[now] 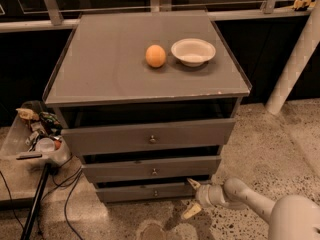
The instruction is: Open bottom drawer
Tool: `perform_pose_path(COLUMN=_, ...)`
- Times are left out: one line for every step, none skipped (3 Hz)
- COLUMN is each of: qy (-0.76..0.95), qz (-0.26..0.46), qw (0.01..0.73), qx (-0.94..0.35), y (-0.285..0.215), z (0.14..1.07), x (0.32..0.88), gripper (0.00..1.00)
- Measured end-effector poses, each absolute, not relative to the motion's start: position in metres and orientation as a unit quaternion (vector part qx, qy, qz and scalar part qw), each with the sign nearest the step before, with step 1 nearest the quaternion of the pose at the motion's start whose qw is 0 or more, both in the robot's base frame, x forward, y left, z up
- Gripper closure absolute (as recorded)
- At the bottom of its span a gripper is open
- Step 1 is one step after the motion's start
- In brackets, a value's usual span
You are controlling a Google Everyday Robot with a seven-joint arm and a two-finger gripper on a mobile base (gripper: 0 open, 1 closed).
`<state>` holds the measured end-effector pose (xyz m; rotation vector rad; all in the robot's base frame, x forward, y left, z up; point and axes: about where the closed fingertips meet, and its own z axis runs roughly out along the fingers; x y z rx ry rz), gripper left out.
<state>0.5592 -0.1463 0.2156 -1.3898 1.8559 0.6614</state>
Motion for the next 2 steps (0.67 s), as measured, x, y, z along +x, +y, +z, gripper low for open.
perform_pose_path(qy=0.722, qz=0.253, qw=0.369, qx=-0.528, y=-0.15, z=0.209, x=0.575, gripper=0.0)
perform_pose_path(qy=0.723, qz=0.249, qw=0.376, qx=-0.523, y=-0.149, z=0.203, x=0.585, gripper=0.0)
